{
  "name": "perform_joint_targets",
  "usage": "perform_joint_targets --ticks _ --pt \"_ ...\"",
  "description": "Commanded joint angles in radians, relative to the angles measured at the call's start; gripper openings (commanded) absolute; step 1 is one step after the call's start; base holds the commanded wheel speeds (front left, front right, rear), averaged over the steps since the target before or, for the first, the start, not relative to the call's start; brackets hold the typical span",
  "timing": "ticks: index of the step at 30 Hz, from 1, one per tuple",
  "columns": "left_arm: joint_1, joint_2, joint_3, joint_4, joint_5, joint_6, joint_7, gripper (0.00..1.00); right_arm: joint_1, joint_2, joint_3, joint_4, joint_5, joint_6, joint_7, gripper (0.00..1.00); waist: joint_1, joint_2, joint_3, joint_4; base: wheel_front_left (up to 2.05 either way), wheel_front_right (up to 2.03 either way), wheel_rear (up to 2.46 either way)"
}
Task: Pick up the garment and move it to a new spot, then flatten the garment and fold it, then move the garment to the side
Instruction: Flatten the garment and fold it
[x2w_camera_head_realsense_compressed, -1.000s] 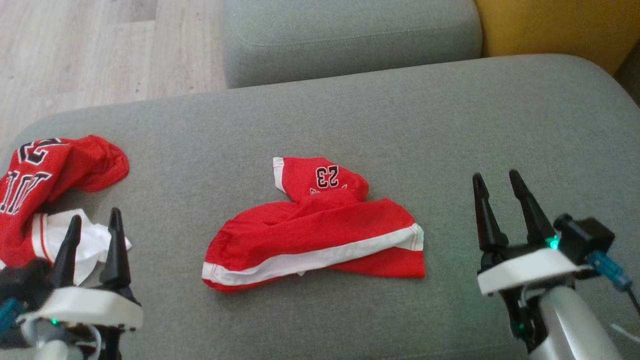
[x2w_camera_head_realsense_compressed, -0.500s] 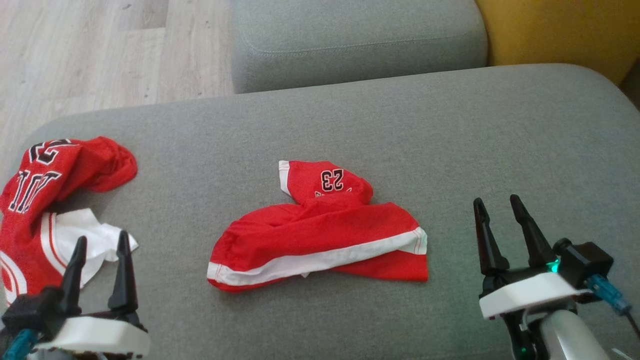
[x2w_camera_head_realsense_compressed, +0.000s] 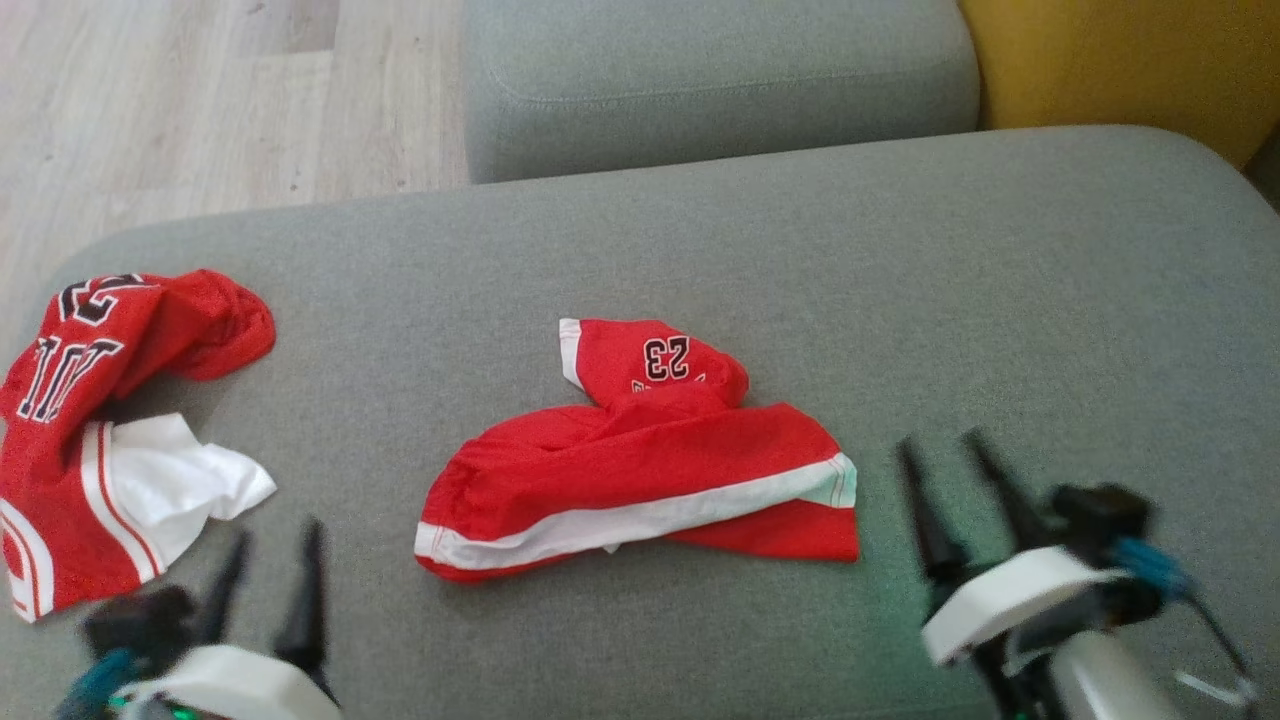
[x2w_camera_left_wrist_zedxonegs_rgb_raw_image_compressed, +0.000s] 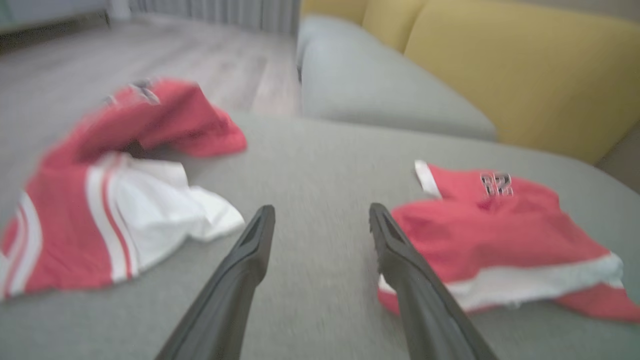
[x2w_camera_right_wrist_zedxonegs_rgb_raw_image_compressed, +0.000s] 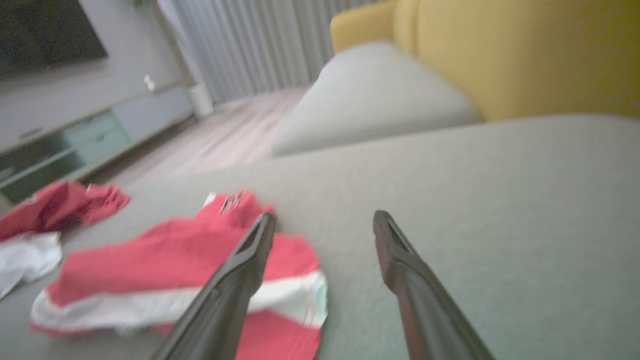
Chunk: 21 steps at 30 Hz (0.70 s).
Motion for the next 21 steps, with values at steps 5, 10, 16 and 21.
perform_joint_targets --ticks 5,10,16,21 --pt "-0.067 0.021 -0.059 0.045 -0.071 -0.076 0.239 1.00 -0.110 -0.019 0.120 0.035 0.093 -0.001 0.209 1.00 0.0000 0.0000 0.030 0.002 0.00 0.00 0.00" --pt "-0.136 0.039 -0.117 0.081 -0.089 -0.118 0.322 1.00 -0.176 -0.034 0.129 0.090 0.128 -0.001 0.302 1.00 0.0000 0.0000 0.072 0.018 0.00 0.00 0.00" --pt "-0.246 0.046 -0.147 0.155 -0.099 -0.137 0.311 1.00 -0.243 -0.035 0.145 0.145 0.140 -0.001 0.360 1.00 0.0000 0.0000 0.126 0.027 0.00 0.00 0.00" --pt "-0.300 0.046 -0.177 0.202 -0.121 -0.146 0.297 1.00 -0.275 -0.032 0.164 0.175 0.150 -0.001 0.367 1.00 0.0000 0.0000 0.157 0.025 0.00 0.00 0.00"
